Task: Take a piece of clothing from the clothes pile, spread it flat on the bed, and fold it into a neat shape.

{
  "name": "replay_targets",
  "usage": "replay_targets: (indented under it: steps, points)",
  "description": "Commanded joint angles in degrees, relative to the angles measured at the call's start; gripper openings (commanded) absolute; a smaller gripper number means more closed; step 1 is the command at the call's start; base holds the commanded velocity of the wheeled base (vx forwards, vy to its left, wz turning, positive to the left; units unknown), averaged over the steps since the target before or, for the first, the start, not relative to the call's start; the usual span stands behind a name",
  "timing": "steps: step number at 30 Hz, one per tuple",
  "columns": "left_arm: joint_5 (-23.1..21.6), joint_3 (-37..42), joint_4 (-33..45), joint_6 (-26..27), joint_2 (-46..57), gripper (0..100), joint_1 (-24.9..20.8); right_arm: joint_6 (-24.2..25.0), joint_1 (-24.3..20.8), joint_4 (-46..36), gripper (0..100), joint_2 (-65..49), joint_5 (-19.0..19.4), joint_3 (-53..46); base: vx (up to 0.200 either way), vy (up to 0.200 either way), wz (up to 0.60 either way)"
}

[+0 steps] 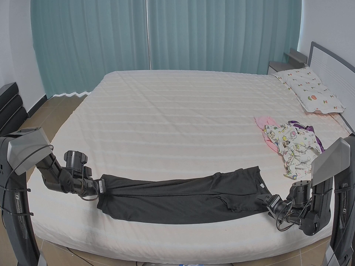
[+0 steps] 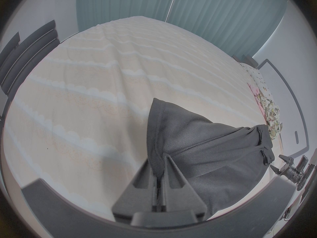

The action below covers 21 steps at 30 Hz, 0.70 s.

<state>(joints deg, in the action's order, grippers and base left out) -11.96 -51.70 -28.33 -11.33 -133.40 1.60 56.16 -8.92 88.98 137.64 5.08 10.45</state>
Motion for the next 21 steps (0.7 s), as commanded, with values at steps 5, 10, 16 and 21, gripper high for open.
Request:
replay_targets:
  steps: [5,10,16,21]
  points:
    - [0.01,-0.16,-0.06,-0.01,0.07,0,0.07,0.00,-0.04,0.93,100,0.08,0.01,0.01,-0.040,0.000,0.00]
    - [0.01,-0.59,-0.15,-0.01,-0.10,0,0.07,-0.26,-0.04,0.93,100,0.08,0.01,0.10,0.000,0.000,0.00]
    - [0.09,-0.95,-0.06,-0.01,0.34,0,0.34,-0.26,-0.04,0.93,100,0.08,0.01,0.10,0.000,0.000,0.00]
    - [0.09,-1.65,0.03,-0.01,1.21,0,0.86,-0.26,-0.04,0.93,100,0.17,0.01,0.10,0.000,0.000,0.00]
